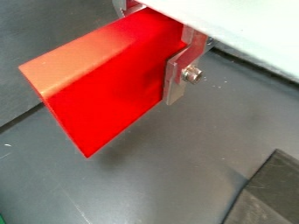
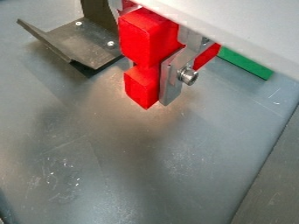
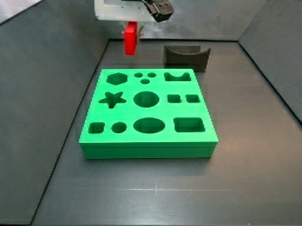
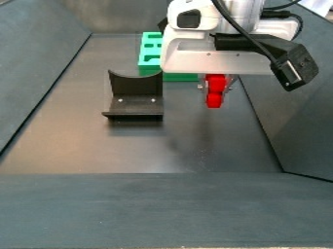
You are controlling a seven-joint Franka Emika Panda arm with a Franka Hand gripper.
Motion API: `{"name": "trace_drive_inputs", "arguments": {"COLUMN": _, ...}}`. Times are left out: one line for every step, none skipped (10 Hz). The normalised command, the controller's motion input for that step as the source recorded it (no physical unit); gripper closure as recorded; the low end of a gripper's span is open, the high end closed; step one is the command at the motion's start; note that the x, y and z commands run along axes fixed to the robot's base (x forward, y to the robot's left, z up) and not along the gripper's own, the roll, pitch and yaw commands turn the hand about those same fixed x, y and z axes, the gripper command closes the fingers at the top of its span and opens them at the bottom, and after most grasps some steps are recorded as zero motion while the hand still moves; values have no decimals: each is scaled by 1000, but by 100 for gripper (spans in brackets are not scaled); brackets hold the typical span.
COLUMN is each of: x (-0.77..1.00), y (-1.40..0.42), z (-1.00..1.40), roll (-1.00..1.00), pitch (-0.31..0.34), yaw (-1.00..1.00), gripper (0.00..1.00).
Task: Pick up the double-square object. Move up. Rotate the double-square object. Place the double-square object on the fixture. Regrasp the double-square object. Move to above the board. Insert the double-square object.
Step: Place the double-square object on the fixture.
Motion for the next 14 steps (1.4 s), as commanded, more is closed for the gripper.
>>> {"name": "trace_drive_inputs", "arguments": {"x": 7, "y": -1, "z": 1000, "roll": 12, "pitch": -7, "yaw": 2, "gripper": 100}}
{"name": "trace_drive_inputs", "arguments": {"x": -6, "y": -1, "z": 1000, "roll": 13, "pitch": 16, "yaw": 2, "gripper": 100}}
{"name": "trace_drive_inputs", "arguments": {"x": -13, "y": 3, "z": 1000, "roll": 27, "pitch": 30, "yaw": 0, "gripper": 100}}
{"name": "trace_drive_inputs", "arguments": {"x": -16, "y": 4, "z": 1000, "roll": 39, "pitch": 40, "yaw": -4, "gripper": 100}}
{"name": "trace_drive_inputs", "arguments": {"x": -20, "y": 8, "z": 1000, "roll": 58, "pitch": 49, "yaw": -7, "gripper": 100}}
{"name": "trace_drive_inputs", "arguments": {"x": -24, "y": 8, "z": 1000, "roll": 66, "pitch": 54, "yaw": -6, "gripper": 100}}
{"name": "trace_drive_inputs", "arguments": {"x": -26, "y": 10, "z": 1000, "roll": 81, "pitch": 58, "yaw": 0, "gripper": 100}}
{"name": "trace_drive_inputs", "arguments": {"x": -27, "y": 12, "z": 977, "roll": 91, "pitch": 65, "yaw": 5, "gripper": 100}}
{"name": "trace_drive_inputs", "arguments": {"x": -22, "y": 8, "z": 829, "roll": 94, "pitch": 71, "yaw": 12, "gripper": 100}}
{"name": "trace_drive_inputs", "arguments": {"x": -13, "y": 6, "z": 628, "roll": 91, "pitch": 78, "yaw": 23, "gripper": 100}}
{"name": "trace_drive_inputs", "arguments": {"x": -5, "y": 9, "z": 477, "roll": 82, "pitch": 86, "yaw": 25, "gripper": 100}}
{"name": "trace_drive_inputs", "arguments": {"x": 3, "y": 11, "z": 324, "roll": 79, "pitch": 94, "yaw": 25, "gripper": 100}}
{"name": "trace_drive_inputs", "arguments": {"x": 1000, "y": -355, "z": 67, "roll": -70, "pitch": -234, "yaw": 234, "gripper": 100}}
{"name": "trace_drive_inputs", "arguments": {"x": 1000, "y": -351, "z": 10, "roll": -72, "pitch": -205, "yaw": 217, "gripper": 100}}
